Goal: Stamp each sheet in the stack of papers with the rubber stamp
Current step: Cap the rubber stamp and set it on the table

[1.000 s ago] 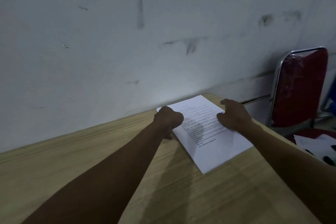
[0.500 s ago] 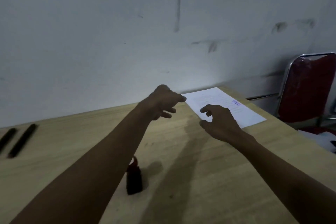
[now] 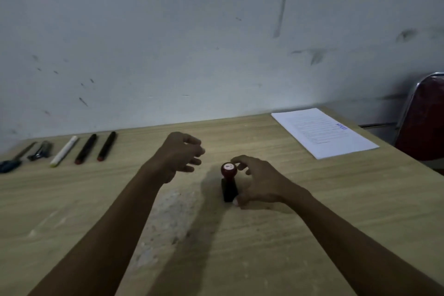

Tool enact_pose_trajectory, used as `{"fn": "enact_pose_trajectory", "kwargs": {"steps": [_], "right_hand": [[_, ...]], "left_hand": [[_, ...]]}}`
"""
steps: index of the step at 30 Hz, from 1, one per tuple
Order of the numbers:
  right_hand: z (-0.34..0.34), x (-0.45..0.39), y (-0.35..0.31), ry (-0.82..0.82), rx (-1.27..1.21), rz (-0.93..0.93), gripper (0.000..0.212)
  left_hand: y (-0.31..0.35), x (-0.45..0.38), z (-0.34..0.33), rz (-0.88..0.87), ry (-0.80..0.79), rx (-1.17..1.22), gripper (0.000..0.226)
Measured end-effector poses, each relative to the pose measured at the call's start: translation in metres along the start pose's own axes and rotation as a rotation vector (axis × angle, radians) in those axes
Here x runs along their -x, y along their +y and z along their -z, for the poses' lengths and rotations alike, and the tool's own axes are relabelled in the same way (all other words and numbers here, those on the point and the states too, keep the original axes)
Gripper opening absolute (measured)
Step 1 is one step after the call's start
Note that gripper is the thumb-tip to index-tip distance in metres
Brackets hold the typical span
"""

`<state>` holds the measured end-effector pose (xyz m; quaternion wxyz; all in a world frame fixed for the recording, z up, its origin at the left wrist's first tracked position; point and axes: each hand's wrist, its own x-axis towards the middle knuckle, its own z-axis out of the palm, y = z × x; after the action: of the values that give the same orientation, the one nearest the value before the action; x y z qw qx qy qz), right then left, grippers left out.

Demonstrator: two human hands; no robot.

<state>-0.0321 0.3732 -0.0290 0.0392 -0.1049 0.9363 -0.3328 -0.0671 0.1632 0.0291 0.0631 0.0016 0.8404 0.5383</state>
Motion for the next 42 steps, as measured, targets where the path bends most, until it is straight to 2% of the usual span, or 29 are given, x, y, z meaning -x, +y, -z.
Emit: {"fn": "enact_pose_trajectory", "kwargs": {"steps": [3, 9, 15, 24, 30, 34, 38, 42], "right_hand": [[-0.008, 0.000, 0.004, 0.005, -0.090, 0.001, 0.094], [-0.007, -0.006, -0.005, -0.017, -0.332, 0.063, 0.059], [-0.011, -0.009, -0.001, -0.029, -0.255, 0.099, 0.034], [-0.014, -0.012, 0.000, -0.026, -0.224, 0.095, 0.041], [-0.015, -0.016, -0.003, -0.060, -0.182, 0.102, 0.030], [-0.018, -0.018, -0.001, -0.034, -0.162, 0.101, 0.033], [-0.021, -0.010, -0.003, 0.030, -0.274, 0.093, 0.037], [-0.018, 0.001, -0.007, 0.104, -0.586, 0.101, 0.049]], "left_hand": [[-0.025, 0.009, 0.007, 0.060, -0.004, 0.026, 0.025], [-0.056, 0.017, 0.016, 0.116, -0.041, 0.055, 0.025], [-0.066, 0.017, 0.016, 0.095, -0.065, 0.034, 0.025], [-0.069, 0.009, 0.003, 0.001, -0.115, -0.042, 0.030], [-0.076, 0.004, 0.000, -0.015, -0.109, -0.047, 0.032], [-0.077, 0.003, 0.000, -0.023, -0.117, -0.061, 0.032], [-0.073, 0.005, -0.005, -0.020, -0.153, -0.021, 0.028], [-0.068, 0.011, -0.008, 0.103, -0.268, 0.312, 0.026]]}}
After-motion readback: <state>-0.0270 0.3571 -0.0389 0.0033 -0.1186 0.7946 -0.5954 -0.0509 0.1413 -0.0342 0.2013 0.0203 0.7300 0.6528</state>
